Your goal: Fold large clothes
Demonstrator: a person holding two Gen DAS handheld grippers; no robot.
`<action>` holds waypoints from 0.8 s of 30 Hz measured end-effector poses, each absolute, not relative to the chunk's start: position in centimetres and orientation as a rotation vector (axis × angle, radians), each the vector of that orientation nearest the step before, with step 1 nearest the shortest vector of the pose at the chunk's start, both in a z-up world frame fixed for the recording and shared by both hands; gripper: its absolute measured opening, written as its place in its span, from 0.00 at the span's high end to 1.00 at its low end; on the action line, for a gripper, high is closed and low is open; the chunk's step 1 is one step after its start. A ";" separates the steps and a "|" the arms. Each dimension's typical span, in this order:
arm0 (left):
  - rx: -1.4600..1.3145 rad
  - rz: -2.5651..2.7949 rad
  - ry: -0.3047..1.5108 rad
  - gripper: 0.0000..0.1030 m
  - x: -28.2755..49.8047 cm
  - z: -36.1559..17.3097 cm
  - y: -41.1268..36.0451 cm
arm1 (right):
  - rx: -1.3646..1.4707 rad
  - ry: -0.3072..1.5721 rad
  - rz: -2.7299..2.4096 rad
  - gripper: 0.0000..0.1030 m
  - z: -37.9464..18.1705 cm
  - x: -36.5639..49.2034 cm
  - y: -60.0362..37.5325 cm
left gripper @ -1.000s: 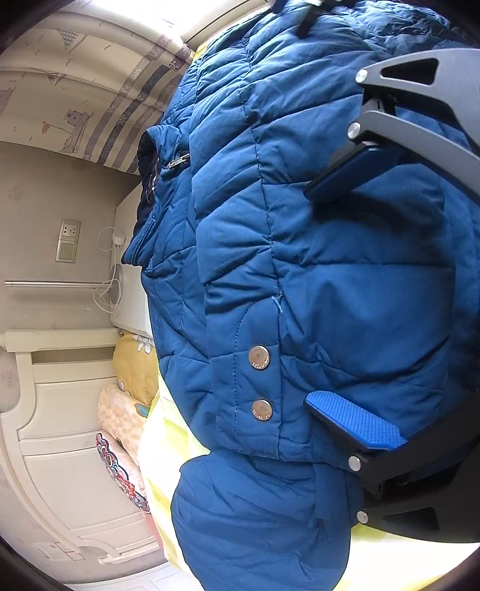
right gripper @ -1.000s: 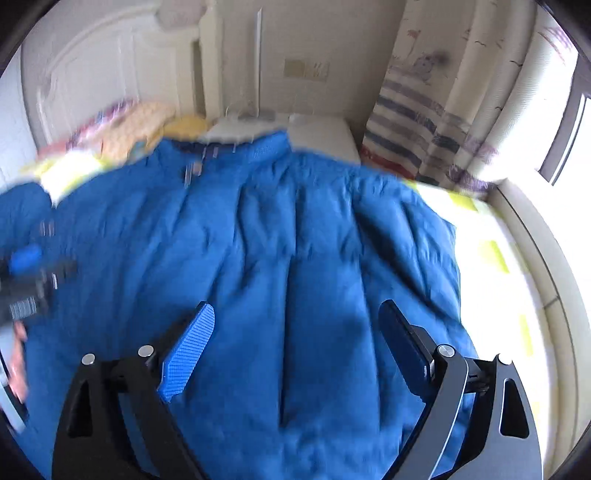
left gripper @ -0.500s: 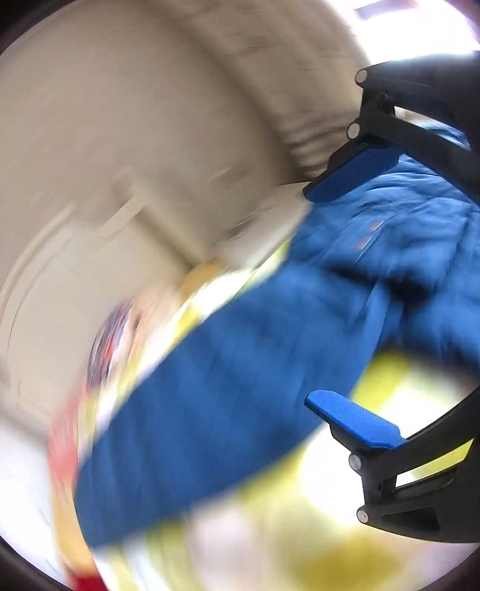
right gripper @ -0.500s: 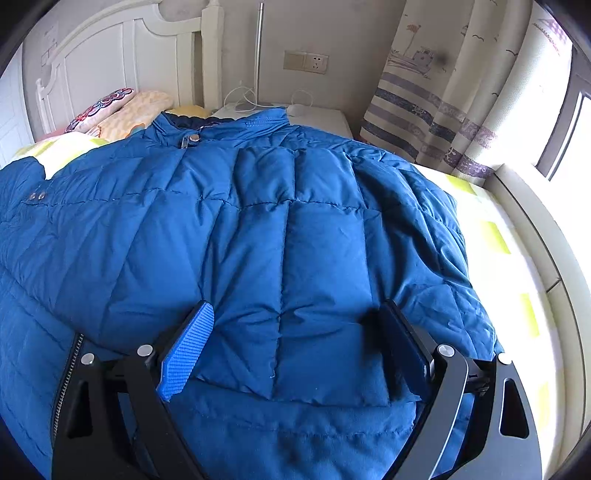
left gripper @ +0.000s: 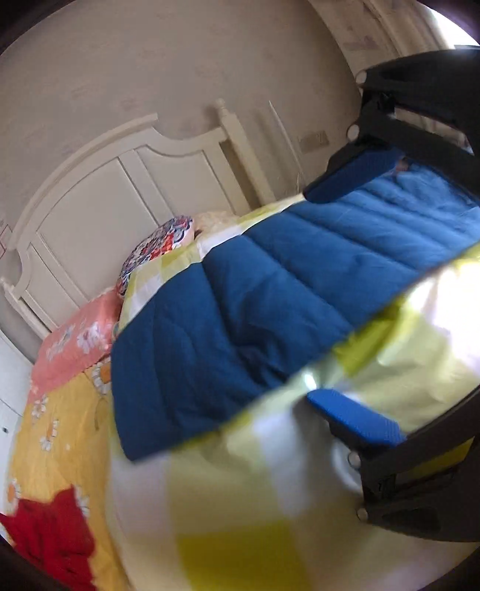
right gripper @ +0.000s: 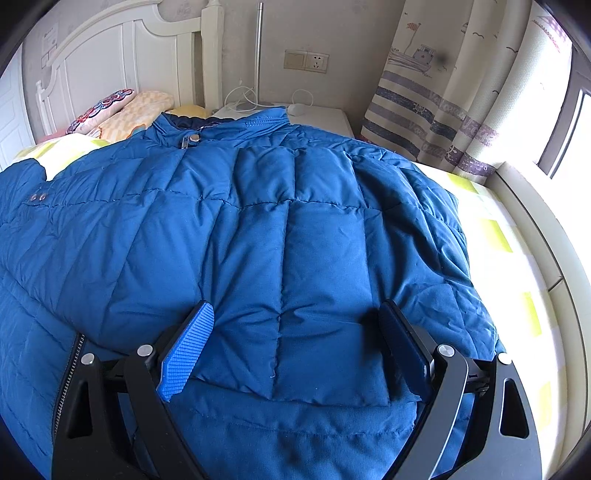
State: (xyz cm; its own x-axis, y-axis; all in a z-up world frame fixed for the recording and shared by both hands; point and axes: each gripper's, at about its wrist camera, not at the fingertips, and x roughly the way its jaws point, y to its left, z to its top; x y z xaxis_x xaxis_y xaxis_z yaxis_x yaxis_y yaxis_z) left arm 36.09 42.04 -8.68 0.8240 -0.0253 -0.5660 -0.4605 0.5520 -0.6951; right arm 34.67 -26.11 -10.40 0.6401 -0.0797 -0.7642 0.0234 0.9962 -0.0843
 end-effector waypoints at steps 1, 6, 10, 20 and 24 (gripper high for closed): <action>-0.958 0.270 0.589 0.70 37.0 -8.9 42.0 | -0.067 0.874 -0.058 0.16 -10.4 34.7 -26.1; -0.822 0.243 0.439 0.96 36.3 -4.2 36.1 | -0.060 0.876 -0.052 0.16 -10.5 34.6 -26.2; -0.545 0.015 0.372 0.96 35.8 2.0 24.3 | -0.055 0.876 -0.050 0.16 -10.4 34.6 -26.2; -0.105 -0.428 0.779 0.82 39.3 -6.1 -5.8 | -0.013 0.870 -0.023 0.16 -10.3 34.3 -26.7; 0.033 -0.444 0.815 0.42 38.5 -10.4 -8.8 | 0.008 0.868 -0.011 0.16 -10.2 34.3 -27.0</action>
State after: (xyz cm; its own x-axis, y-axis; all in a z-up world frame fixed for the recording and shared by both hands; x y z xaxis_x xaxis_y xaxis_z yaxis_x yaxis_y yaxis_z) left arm 38.53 -8.84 -10.39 0.5992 -0.3703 -0.7098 0.3956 0.9078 -0.1397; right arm 34.27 -27.00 -10.24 0.6466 -0.0062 -0.7628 0.0128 0.9999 0.0028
